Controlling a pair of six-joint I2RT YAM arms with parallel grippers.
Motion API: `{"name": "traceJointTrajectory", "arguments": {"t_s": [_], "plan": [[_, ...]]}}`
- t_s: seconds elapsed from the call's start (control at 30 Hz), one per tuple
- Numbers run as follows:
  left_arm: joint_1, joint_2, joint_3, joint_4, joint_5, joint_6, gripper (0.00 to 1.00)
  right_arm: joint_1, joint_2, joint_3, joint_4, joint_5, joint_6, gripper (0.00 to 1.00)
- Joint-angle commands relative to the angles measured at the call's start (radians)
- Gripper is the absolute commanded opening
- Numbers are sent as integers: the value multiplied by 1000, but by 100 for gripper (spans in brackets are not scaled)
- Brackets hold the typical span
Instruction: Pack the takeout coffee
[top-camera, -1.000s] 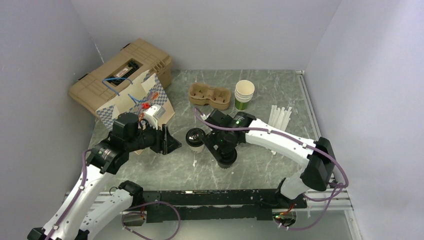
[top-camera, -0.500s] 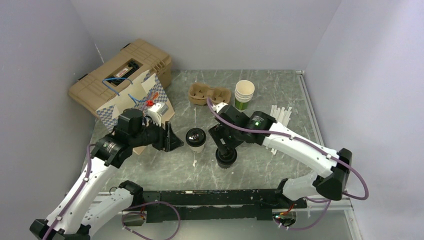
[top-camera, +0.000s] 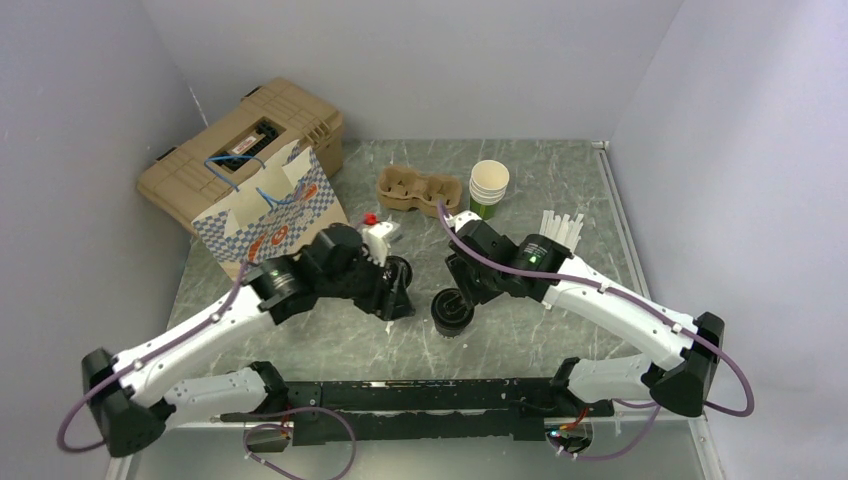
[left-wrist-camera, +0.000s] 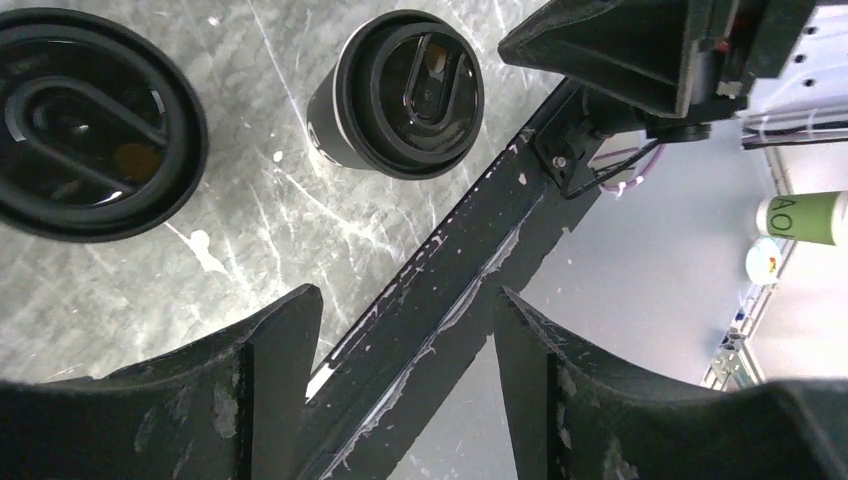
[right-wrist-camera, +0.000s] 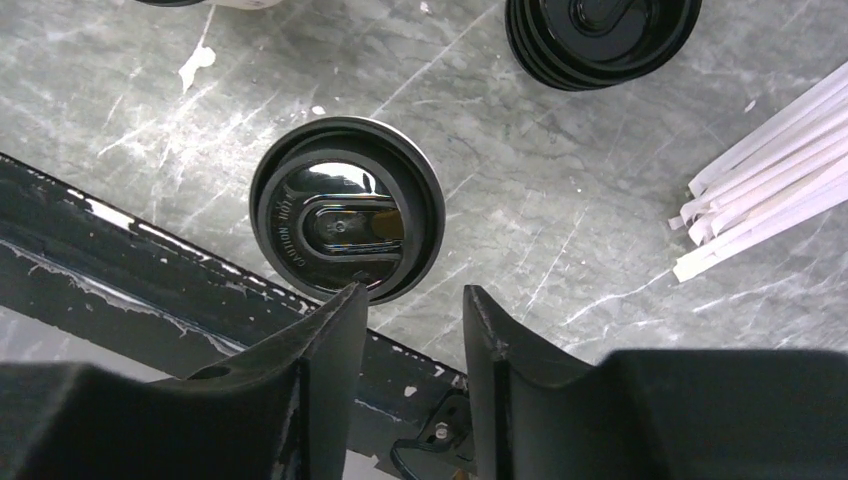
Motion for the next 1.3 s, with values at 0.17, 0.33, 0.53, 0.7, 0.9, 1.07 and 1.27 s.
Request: {"name": "traceJointTrajectory", "arguments": {"t_s": [0.17, 0.33, 0.53, 0.7, 0.9, 1.07, 1.27], "plan": [[-118, 202, 89, 116, -161, -136, 69, -53, -60, -76, 109, -56, -3, 36], [-138, 274, 98, 138, -176, -183, 68, -67, -65, -97, 138, -91, -6, 32], [-143, 330, 100, 154, -183, -210, 62, -72, -60, -120, 172, -123, -3, 30], [-144, 362, 99, 162, -182, -220, 61, -73, -47, -126, 186, -127, -5, 30], [-144, 383, 86, 173, -179, -228, 58, -76, -27, -124, 186, -118, -8, 28], [-144, 397, 83, 175, -175, -227, 56, -79, -10, -122, 178, -91, -10, 27], [-146, 404, 75, 179, -171, -230, 55, -83, 8, -130, 185, -88, -13, 24]]}}
